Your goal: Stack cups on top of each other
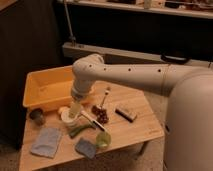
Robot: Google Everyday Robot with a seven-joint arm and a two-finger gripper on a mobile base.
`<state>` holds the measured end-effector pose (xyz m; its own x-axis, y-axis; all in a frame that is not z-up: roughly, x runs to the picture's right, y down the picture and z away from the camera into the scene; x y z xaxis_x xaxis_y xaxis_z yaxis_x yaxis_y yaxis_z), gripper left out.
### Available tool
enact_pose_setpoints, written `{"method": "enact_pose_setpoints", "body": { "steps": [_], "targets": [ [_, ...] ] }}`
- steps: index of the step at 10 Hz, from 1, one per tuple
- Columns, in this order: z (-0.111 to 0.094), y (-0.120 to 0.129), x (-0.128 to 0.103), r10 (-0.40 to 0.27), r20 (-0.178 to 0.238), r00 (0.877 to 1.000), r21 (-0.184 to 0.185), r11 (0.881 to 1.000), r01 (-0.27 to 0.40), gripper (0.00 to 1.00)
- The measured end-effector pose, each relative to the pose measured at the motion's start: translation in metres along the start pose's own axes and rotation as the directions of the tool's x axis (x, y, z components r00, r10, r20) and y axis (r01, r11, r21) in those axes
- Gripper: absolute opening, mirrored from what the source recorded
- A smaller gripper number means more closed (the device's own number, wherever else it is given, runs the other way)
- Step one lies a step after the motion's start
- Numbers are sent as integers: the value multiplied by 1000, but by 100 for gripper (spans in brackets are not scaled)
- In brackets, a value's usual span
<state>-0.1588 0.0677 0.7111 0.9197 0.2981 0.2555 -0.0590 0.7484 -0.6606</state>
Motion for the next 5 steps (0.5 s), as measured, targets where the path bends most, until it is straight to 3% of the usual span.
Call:
{"method": "enact_pose_setpoints", "body": {
  "steps": [3, 5],
  "targets": [
    [13, 16, -50, -162, 42, 986, -11, 987, 163, 80],
    [32, 26, -98, -268, 69, 961, -28, 962, 271, 80]
  ]
}}
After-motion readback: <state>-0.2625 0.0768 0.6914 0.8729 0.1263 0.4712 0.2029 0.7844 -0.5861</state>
